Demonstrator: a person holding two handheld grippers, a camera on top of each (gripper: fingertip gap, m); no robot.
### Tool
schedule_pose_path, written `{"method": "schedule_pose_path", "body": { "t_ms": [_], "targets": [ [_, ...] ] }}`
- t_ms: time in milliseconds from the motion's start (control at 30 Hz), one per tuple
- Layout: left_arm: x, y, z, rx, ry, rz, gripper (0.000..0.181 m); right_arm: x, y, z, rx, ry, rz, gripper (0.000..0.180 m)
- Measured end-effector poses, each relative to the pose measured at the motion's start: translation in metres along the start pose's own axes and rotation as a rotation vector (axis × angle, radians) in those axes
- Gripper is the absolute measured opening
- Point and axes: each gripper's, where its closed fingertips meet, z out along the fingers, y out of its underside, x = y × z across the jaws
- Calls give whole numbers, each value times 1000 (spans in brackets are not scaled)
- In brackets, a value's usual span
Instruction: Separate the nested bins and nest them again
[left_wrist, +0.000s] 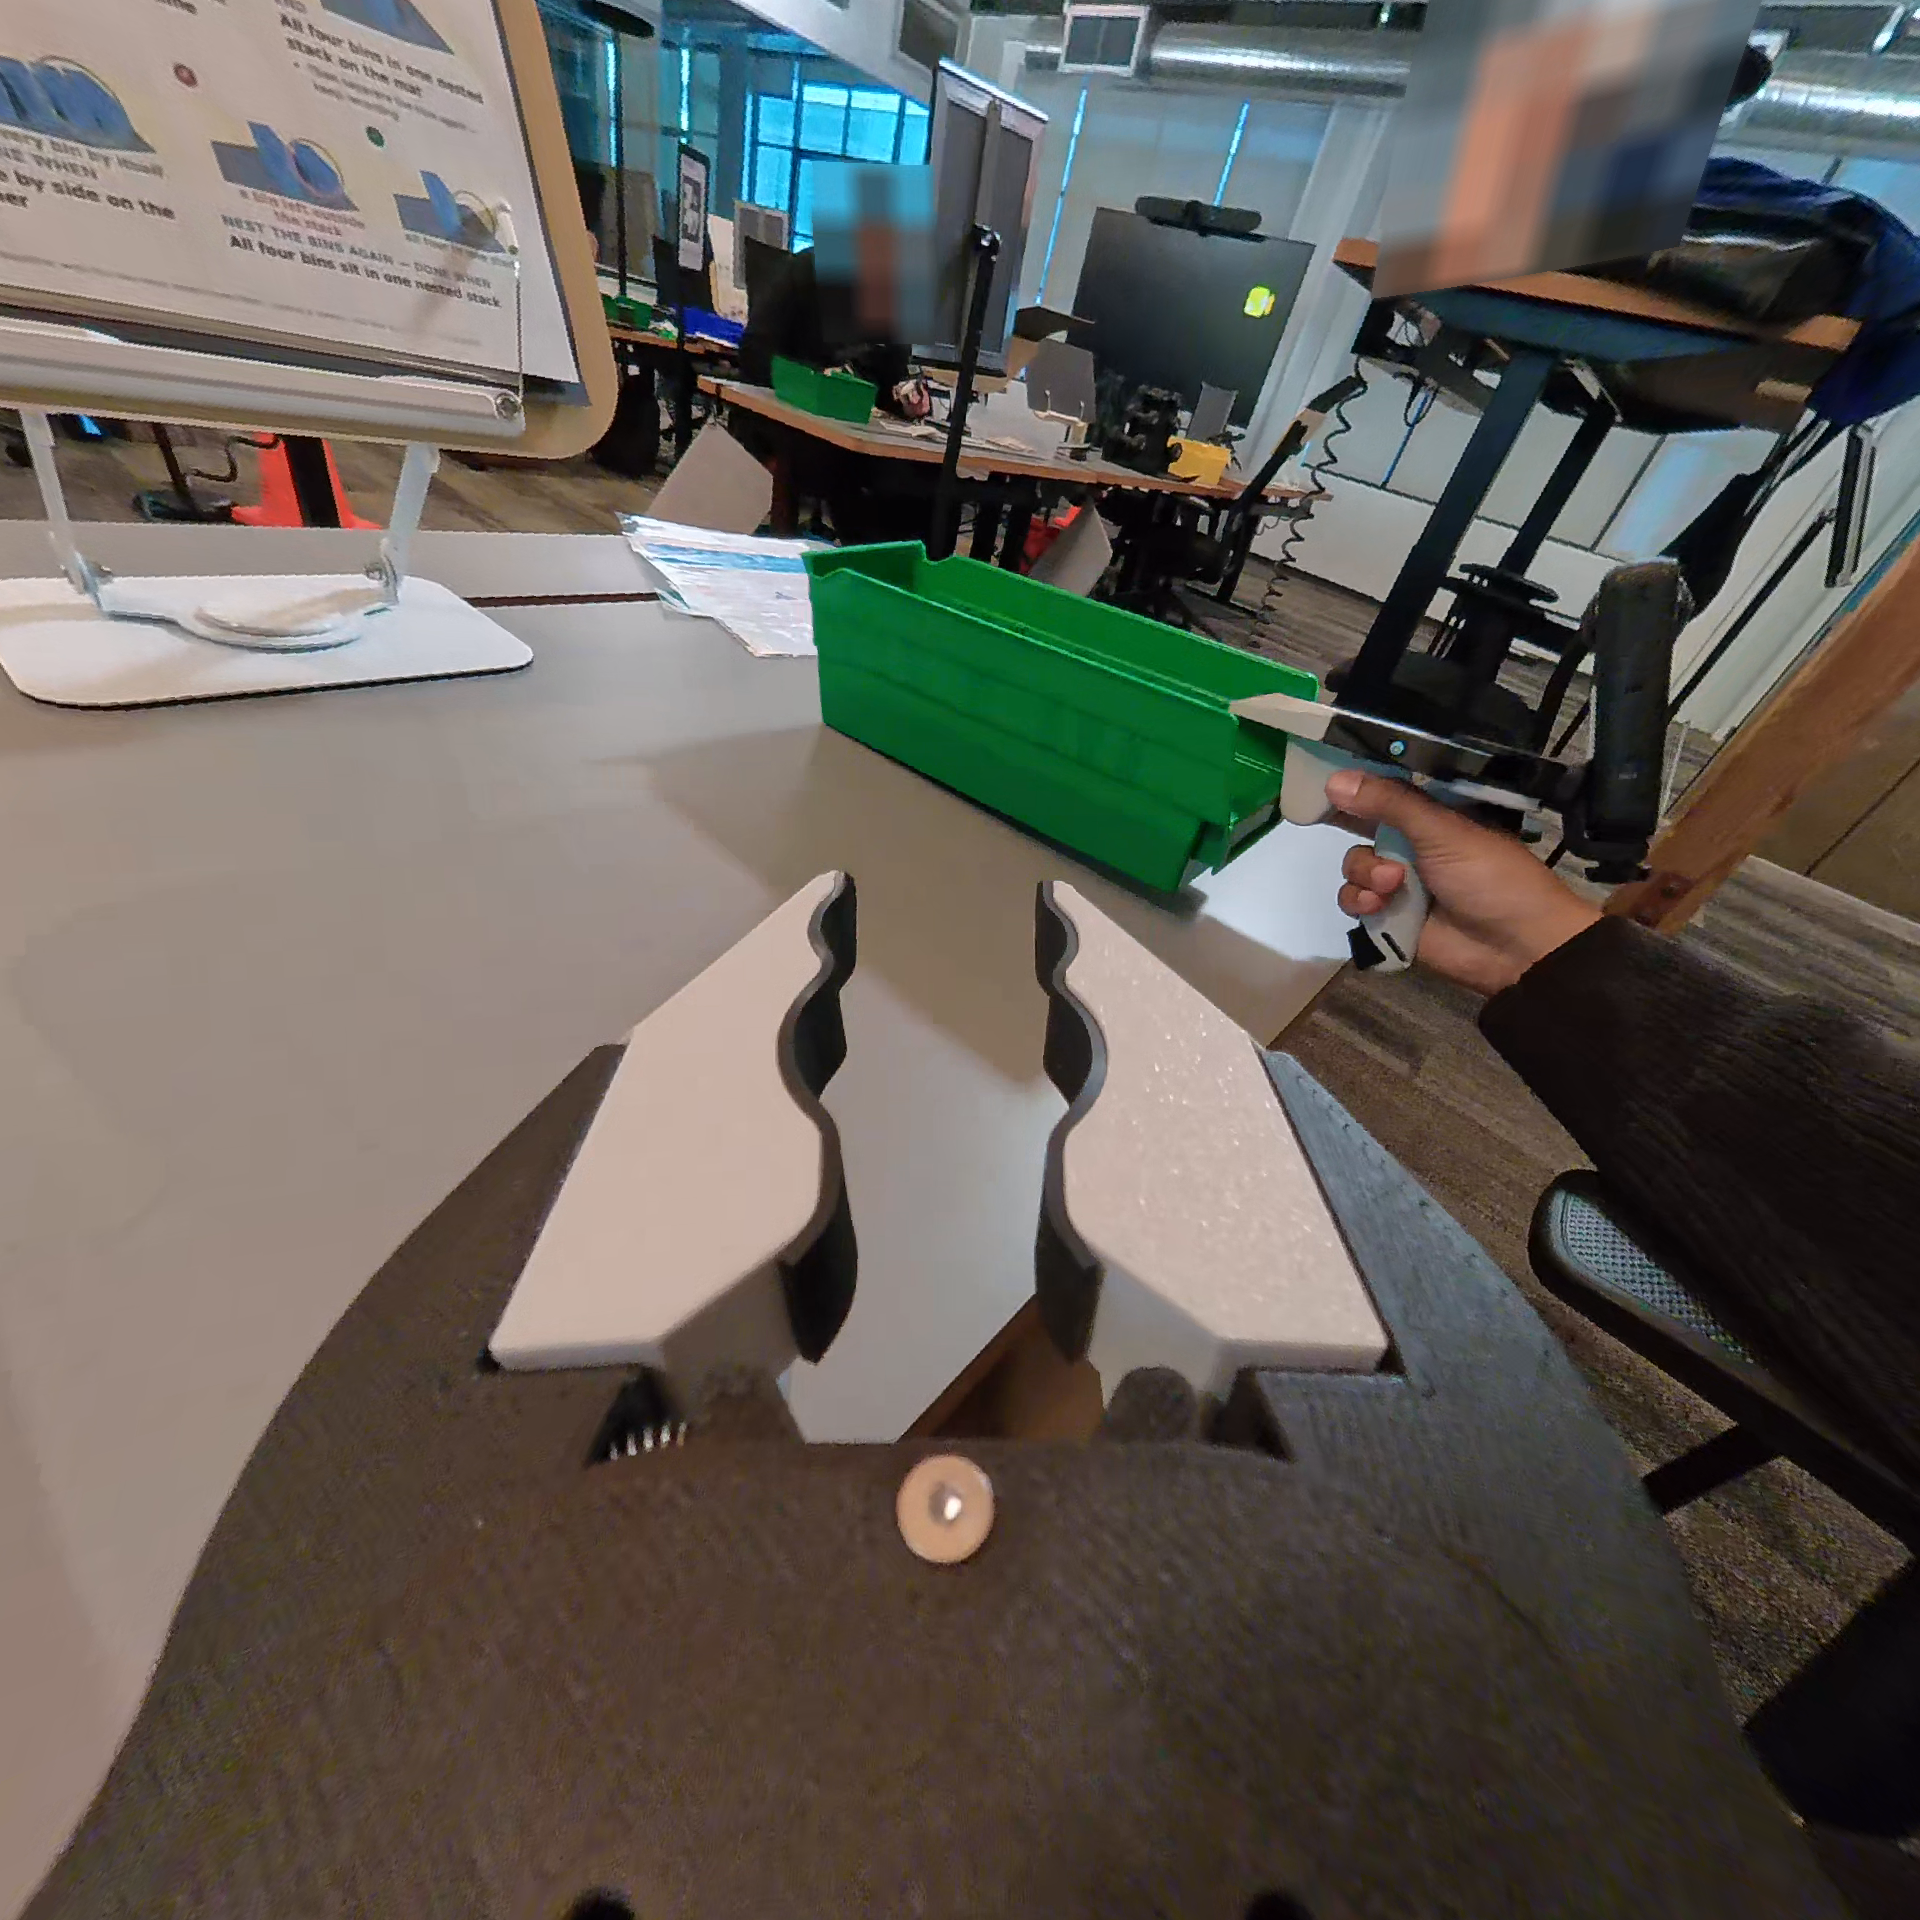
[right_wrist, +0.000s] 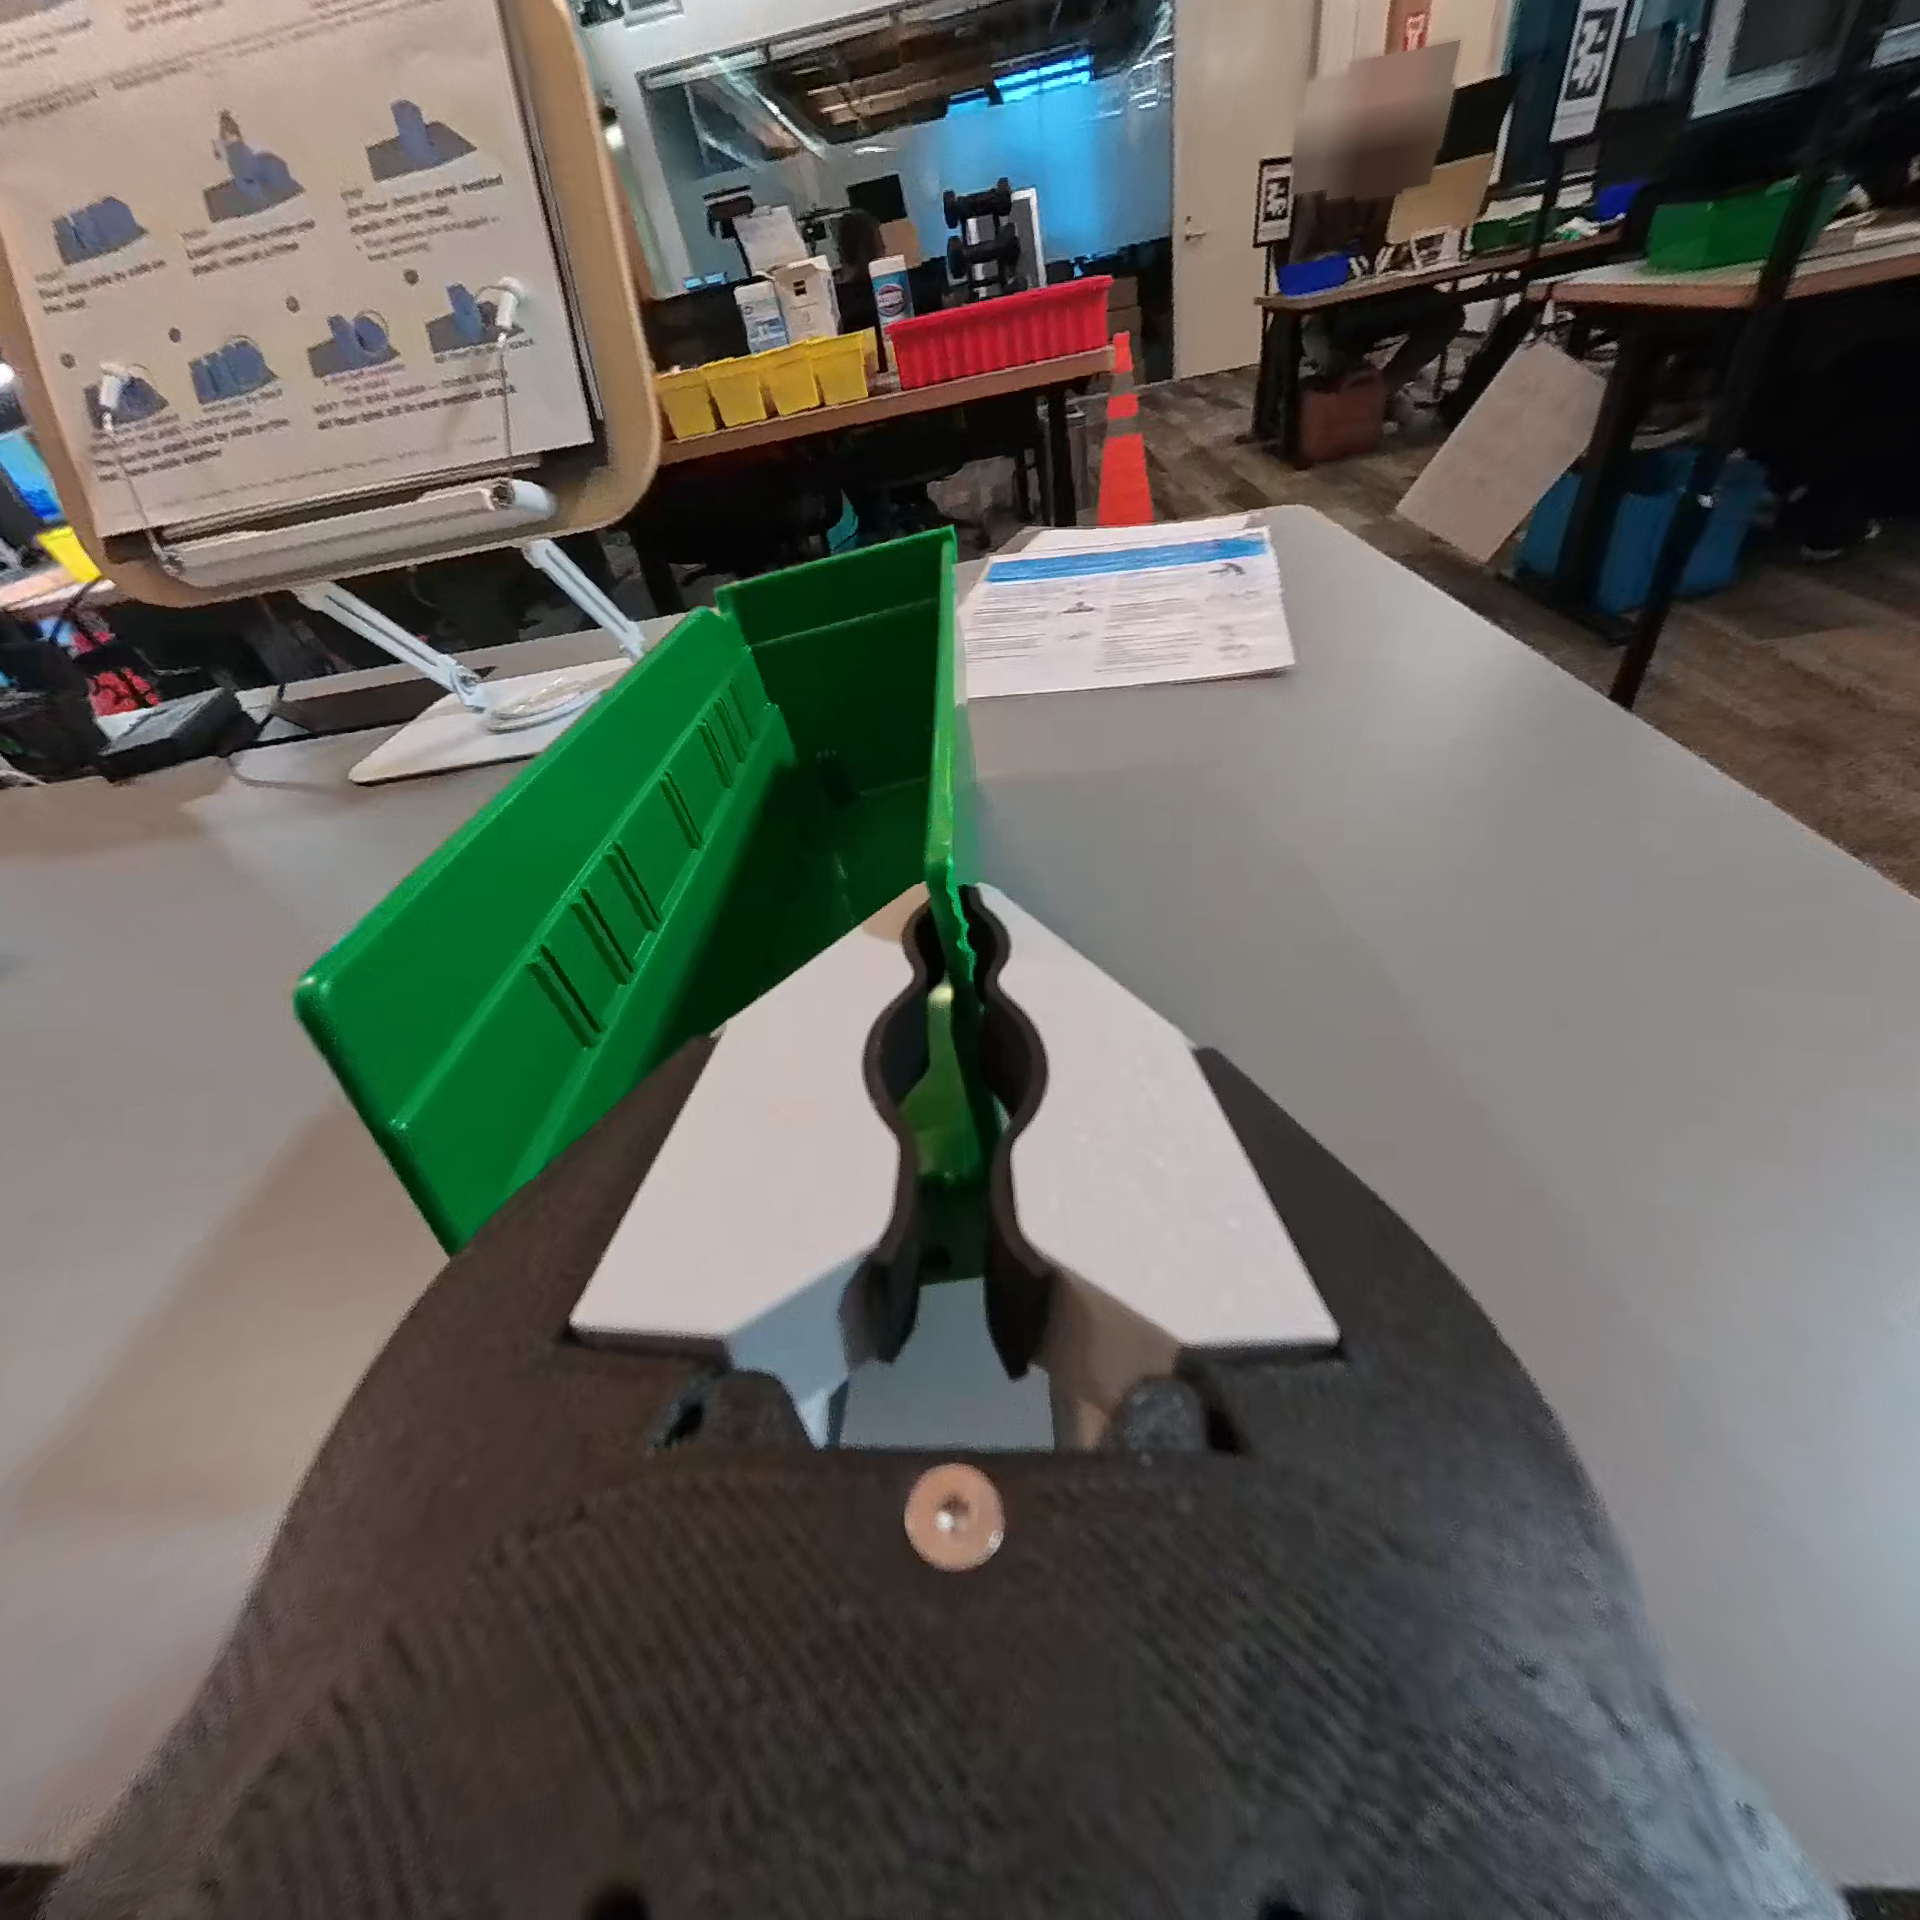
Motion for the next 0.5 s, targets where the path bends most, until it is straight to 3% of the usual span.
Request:
{"method": "schedule_pose_path", "body": {
  "t_ms": [133,500],
  "targets": [
    [-1,-2,-1,4,-1,-2,32,24,10,-5,-6,9,87,1],
    [-9,-6,-3,37,-13,-29,27,59,9,-17,39,48,93,2]
  ]
}}
